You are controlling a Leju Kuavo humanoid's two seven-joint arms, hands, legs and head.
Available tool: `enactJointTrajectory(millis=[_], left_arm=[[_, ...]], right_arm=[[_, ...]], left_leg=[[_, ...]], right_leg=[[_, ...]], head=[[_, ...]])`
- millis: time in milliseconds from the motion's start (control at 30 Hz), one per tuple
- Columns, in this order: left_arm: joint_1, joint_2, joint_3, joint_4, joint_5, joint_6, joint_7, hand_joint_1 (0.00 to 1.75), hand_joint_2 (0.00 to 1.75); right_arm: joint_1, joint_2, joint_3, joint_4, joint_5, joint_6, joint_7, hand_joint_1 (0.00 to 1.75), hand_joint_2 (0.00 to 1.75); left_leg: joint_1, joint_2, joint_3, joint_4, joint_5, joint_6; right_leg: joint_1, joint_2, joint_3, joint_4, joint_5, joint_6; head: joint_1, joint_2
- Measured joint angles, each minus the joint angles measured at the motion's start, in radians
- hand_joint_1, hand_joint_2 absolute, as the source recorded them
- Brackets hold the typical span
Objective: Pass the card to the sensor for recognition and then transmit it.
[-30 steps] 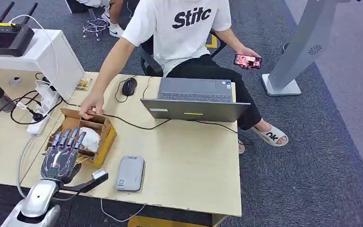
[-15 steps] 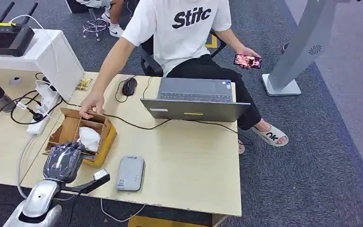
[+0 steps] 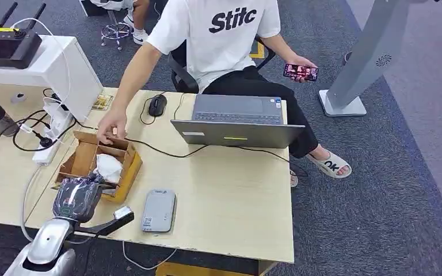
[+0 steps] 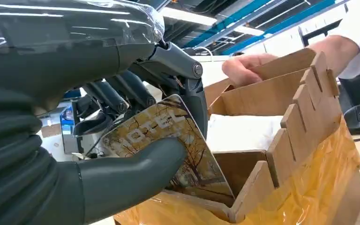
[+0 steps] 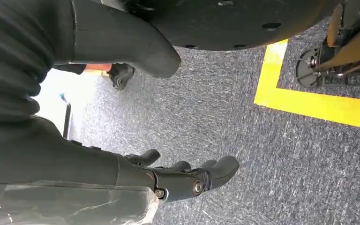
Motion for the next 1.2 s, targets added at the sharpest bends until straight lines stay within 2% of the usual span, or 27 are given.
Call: enactJointTrajectory(millis=[233,533,600,700,833,1033,1133,1200], left_arm=[[-0.003,0.019,0.002,-0.050,0.023,0.003,0.019,1.75,1.75],[-0.015,0.051,0.016,-0.161,0.094,-0.014,-0.002,1.75,1.75],[-0.015,0.068,0.024,-0.213,0.153,-0.052,-0.025,1.75,1.75],[-0.013,0.100,0.035,-0.324,0.230,-0.148,-0.046,1.75,1.75],[-0.018,0.139,0.041,-0.427,0.215,-0.179,-0.025,1.75,1.75],[-0.019,0.162,0.043,-0.478,0.204,-0.176,-0.024,1.75,1.75],[-0.032,0.176,0.043,-0.479,0.113,-0.141,0.022,1.75,1.75],[-0.079,0.183,0.042,-0.451,0.007,-0.103,0.063,1.75,1.75]], right_arm=[[0.000,0.000,0.000,0.000,-0.010,0.000,-0.003,0.00,1.75],[0.000,-0.001,0.000,0.000,-0.021,0.000,-0.006,0.00,1.75],[0.001,-0.001,0.000,0.000,-0.030,0.000,-0.008,0.00,1.75],[0.001,-0.001,0.000,0.000,-0.043,0.000,-0.011,0.00,1.75],[0.002,-0.001,0.000,0.001,-0.045,0.001,-0.014,0.00,1.75],[0.002,-0.001,0.000,0.001,-0.048,0.001,-0.015,0.00,1.75],[0.002,-0.001,0.000,0.001,-0.037,0.001,-0.013,0.00,1.75],[0.002,-0.001,0.000,0.001,-0.008,0.001,-0.007,0.00,1.75]], left_leg=[[0.000,0.000,0.000,0.000,0.000,0.000],[0.000,0.000,0.000,0.000,0.000,0.000],[0.000,0.000,0.000,0.000,0.000,0.000],[0.000,0.000,0.000,0.000,0.000,0.000],[0.000,0.000,0.000,0.000,0.000,0.000],[0.000,0.000,0.000,0.000,0.000,0.000],[0.000,0.000,0.000,0.000,0.000,0.000],[0.000,-0.002,0.000,0.000,0.001,0.002]], right_leg=[[0.000,0.000,0.000,0.000,0.000,0.000],[0.000,0.000,0.000,0.000,0.000,0.000],[0.000,0.000,0.000,0.000,0.000,0.000],[0.000,0.000,0.000,0.000,0.000,0.000],[0.000,0.000,0.000,0.000,0.000,0.000],[0.000,0.000,0.000,0.000,0.000,0.000],[0.000,0.000,0.000,0.000,0.000,0.000],[0.000,-0.003,0.000,0.000,0.000,0.000]], head=[[0.000,0.000],[0.000,0.000],[0.000,0.000],[0.000,0.000],[0.000,0.000],[0.000,0.000],[0.000,0.000],[0.000,0.000]])
